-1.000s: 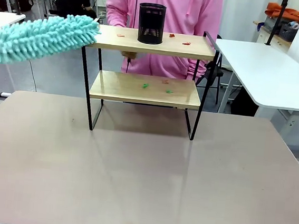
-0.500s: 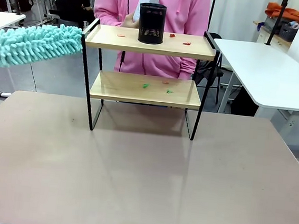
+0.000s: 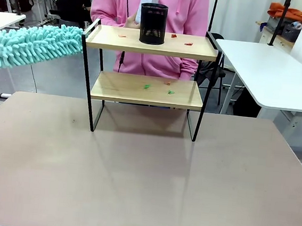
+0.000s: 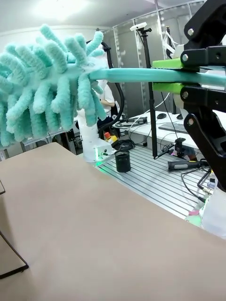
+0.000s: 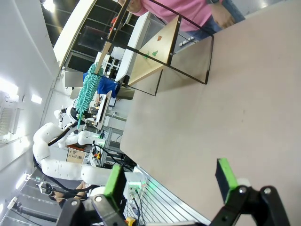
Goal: Clean the shelf.
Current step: Clean the specific tier of the Shelf with the Duster once objects are removed.
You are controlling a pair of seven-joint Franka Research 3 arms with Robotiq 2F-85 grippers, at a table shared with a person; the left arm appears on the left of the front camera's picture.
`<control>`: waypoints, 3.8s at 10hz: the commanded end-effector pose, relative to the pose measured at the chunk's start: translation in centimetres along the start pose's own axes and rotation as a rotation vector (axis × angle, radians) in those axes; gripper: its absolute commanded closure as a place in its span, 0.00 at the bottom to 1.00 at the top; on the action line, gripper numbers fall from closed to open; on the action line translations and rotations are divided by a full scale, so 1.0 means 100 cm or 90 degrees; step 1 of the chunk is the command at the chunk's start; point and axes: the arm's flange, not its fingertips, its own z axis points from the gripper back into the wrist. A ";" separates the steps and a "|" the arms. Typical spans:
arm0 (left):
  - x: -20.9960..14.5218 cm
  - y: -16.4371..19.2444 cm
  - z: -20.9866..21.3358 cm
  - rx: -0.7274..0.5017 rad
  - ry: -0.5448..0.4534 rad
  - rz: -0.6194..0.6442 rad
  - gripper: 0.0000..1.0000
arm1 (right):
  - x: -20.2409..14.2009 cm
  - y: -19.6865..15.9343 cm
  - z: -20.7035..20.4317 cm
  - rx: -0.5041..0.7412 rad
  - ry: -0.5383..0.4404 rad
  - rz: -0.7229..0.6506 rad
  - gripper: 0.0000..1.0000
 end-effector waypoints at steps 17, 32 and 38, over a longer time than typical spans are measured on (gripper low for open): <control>-0.056 -0.054 -0.075 0.082 0.331 -0.068 0.88 | 0.003 0.000 0.000 0.009 -0.010 0.018 0.00; 0.040 0.011 -0.219 0.185 0.044 -0.003 0.88 | 0.003 0.000 0.000 0.009 -0.010 0.018 0.00; 0.063 0.025 -0.246 0.288 -0.152 -0.040 0.88 | 0.003 0.000 0.000 0.009 -0.010 0.018 0.00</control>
